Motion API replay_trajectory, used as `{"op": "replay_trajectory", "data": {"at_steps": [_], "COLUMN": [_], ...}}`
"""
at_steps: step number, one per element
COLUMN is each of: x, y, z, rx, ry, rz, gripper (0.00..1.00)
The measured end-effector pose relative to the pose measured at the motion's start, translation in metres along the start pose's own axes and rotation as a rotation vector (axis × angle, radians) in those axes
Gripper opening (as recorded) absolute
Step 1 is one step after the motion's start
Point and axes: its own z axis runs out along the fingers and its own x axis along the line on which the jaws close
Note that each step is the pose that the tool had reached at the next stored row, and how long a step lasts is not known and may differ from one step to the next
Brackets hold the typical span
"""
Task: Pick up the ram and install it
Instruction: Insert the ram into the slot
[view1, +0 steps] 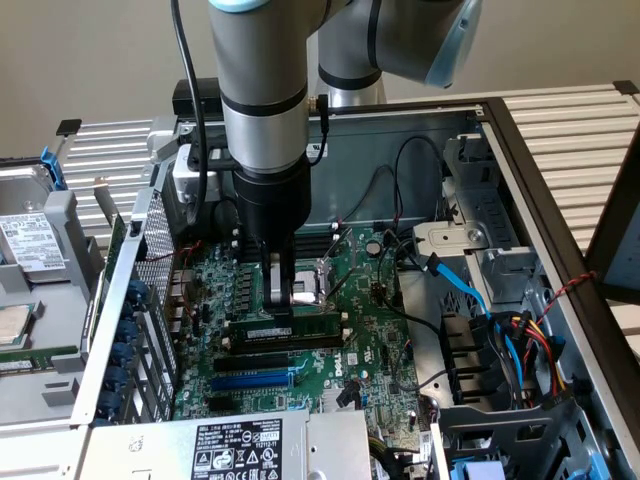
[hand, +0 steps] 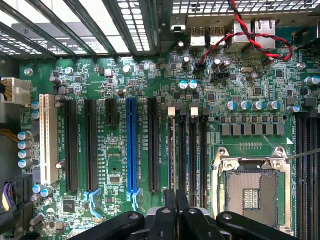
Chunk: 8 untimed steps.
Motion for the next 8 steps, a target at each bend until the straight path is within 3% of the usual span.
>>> {"op": "replay_trajectory", "data": {"at_steps": [7, 8], "x": [0.0000, 0.0000], "y": [0.0000, 0.0001], "z": [0.0000, 0.0000], "rx": [-0.0002, -0.0001], "ry": [0.0001, 0.0001], "rz": [0.000, 0.000], "gripper": [0.13, 0.20]}}
